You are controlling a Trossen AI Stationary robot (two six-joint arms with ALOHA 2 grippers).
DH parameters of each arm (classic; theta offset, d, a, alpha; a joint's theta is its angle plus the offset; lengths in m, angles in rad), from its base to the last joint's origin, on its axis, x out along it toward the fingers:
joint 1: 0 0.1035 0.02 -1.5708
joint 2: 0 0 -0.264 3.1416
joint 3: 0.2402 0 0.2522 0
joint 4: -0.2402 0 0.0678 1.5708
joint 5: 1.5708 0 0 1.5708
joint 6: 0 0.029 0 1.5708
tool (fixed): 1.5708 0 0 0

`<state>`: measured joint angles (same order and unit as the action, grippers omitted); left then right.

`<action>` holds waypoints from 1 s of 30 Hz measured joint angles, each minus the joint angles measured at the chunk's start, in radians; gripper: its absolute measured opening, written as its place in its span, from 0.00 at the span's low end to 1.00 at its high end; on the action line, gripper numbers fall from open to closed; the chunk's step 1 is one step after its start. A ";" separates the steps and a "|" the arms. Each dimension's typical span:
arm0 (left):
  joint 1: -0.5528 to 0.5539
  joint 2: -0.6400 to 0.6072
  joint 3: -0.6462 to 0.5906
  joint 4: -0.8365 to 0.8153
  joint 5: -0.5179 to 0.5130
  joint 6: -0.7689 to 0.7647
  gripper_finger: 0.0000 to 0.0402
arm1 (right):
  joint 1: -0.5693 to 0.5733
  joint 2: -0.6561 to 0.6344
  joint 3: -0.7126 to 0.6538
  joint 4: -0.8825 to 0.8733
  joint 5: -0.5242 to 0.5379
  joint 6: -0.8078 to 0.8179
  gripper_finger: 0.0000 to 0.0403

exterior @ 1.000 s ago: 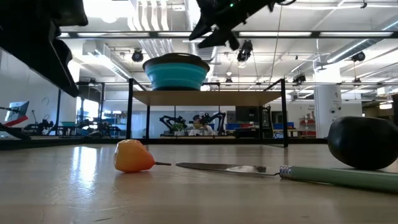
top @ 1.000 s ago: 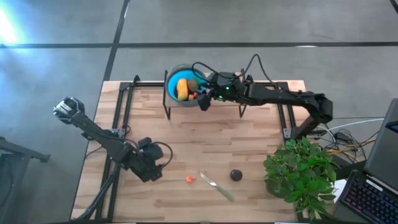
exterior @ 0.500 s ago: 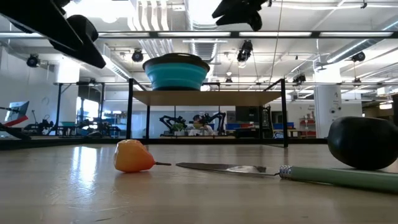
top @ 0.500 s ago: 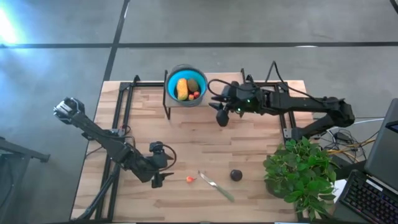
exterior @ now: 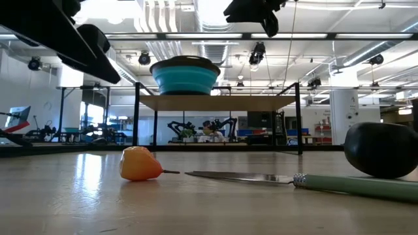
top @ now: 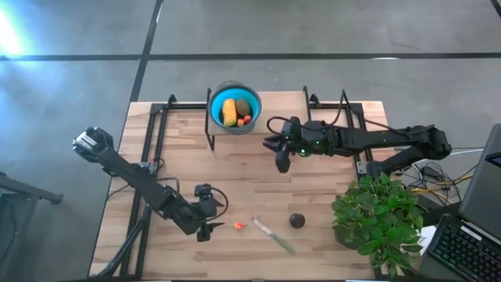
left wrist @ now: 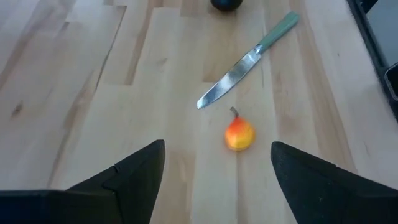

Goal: Pick & Place Fruit
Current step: Put the pear into the blue strainer bowl on the shelf

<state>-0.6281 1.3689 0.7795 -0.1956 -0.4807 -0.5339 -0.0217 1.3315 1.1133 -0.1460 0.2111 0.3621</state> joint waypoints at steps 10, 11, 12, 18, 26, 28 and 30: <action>0.000 0.134 0.000 0.154 0.025 -0.001 0.74 | 0.036 0.000 -0.029 0.026 0.000 0.039 0.13; 0.000 0.151 0.000 0.174 0.028 -0.002 0.74 | 0.039 0.000 -0.027 0.024 0.000 0.039 0.13; 0.000 0.166 0.000 0.191 0.028 -0.002 0.74 | 0.042 0.000 -0.023 0.023 0.000 0.039 0.12; 0.000 0.252 0.036 0.196 0.028 -0.010 0.74 | 0.044 -0.001 0.002 0.026 0.001 0.035 0.10; 0.000 0.359 0.100 0.197 0.027 -0.015 0.74 | 0.044 -0.001 0.012 0.023 0.000 0.034 0.15; 0.000 0.378 0.112 0.195 0.019 -0.017 0.74 | 0.044 -0.001 0.011 0.024 0.000 0.034 0.17; 0.001 0.393 0.124 0.196 0.013 -0.020 0.74 | 0.044 -0.001 0.010 0.023 0.000 0.033 0.18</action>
<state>-0.6273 1.7616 0.9036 0.0006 -0.4680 -0.5543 0.0223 1.3308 1.1237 -0.1229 0.2115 0.3954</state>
